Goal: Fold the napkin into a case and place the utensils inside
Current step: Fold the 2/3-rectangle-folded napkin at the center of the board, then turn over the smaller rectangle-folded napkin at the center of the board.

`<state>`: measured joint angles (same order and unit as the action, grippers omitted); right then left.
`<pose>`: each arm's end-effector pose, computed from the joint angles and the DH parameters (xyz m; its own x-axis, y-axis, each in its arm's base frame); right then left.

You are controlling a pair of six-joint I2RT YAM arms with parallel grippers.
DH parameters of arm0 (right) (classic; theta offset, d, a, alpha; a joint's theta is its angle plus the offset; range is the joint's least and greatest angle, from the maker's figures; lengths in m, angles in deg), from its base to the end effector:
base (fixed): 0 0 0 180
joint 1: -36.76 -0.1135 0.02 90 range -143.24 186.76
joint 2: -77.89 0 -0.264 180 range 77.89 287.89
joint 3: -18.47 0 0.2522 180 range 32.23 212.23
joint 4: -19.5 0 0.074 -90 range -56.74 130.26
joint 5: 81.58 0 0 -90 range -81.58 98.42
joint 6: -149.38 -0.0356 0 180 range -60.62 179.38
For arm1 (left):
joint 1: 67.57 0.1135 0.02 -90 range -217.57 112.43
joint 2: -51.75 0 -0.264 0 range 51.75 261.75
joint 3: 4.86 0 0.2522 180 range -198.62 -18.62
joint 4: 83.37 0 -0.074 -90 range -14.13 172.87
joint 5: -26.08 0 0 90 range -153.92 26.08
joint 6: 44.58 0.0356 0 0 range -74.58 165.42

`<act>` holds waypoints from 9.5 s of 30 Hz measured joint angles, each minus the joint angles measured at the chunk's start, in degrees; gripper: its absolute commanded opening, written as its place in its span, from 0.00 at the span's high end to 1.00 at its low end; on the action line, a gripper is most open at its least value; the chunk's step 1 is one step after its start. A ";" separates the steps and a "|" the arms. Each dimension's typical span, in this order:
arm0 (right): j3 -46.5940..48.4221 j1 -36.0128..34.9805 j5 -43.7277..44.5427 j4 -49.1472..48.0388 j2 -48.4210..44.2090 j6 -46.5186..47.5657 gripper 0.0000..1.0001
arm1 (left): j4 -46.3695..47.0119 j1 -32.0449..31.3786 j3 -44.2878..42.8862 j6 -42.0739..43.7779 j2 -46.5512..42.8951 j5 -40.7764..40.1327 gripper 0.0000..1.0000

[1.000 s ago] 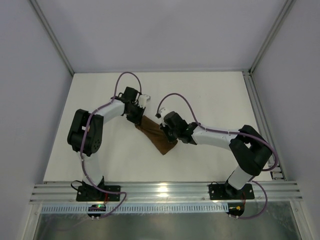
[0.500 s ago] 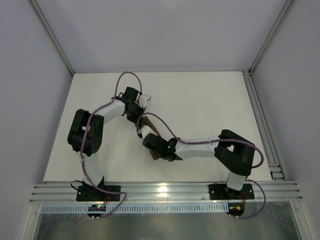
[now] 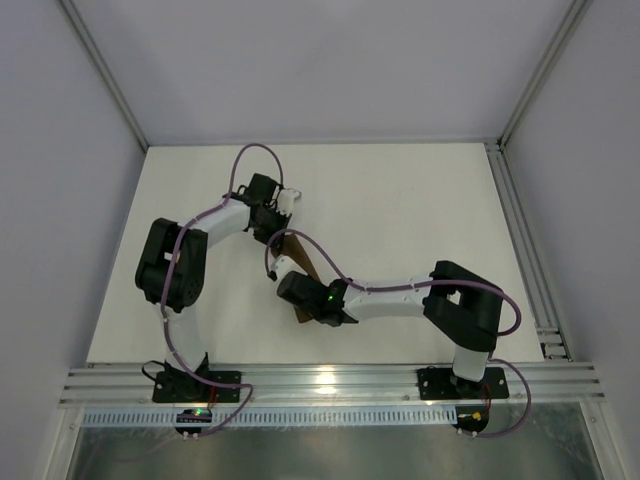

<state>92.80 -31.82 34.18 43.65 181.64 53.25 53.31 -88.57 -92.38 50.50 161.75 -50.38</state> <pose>0.1479 0.3345 0.1607 -0.3716 -0.6839 -0.6278 -0.7085 0.6459 -0.2843 0.3591 -0.1468 0.1661 -0.8094 0.4029 -0.4272 0.5117 0.8409 -0.1764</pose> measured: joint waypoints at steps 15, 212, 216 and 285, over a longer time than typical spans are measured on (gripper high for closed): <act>-1.25 6.19 -6.84 -2.21 -0.04 -2.73 0.97 | -0.50 0.98 2.73 2.43 -9.05 3.74 0.50; -17.49 20.96 -31.63 -21.70 -20.00 -3.30 0.41 | 17.44 2.12 16.72 18.80 -9.66 4.76 0.93; -12.63 26.67 -36.41 -23.41 -10.62 -7.61 0.38 | 16.92 2.27 16.68 19.19 -9.66 5.86 0.93; -4.31 25.51 -40.81 -36.22 9.84 -24.00 0.97 | 13.51 -9.88 17.64 14.14 -12.59 -16.24 0.65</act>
<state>88.50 -6.31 -6.62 7.44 191.47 29.25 66.82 -98.45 -74.74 64.64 149.16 -66.62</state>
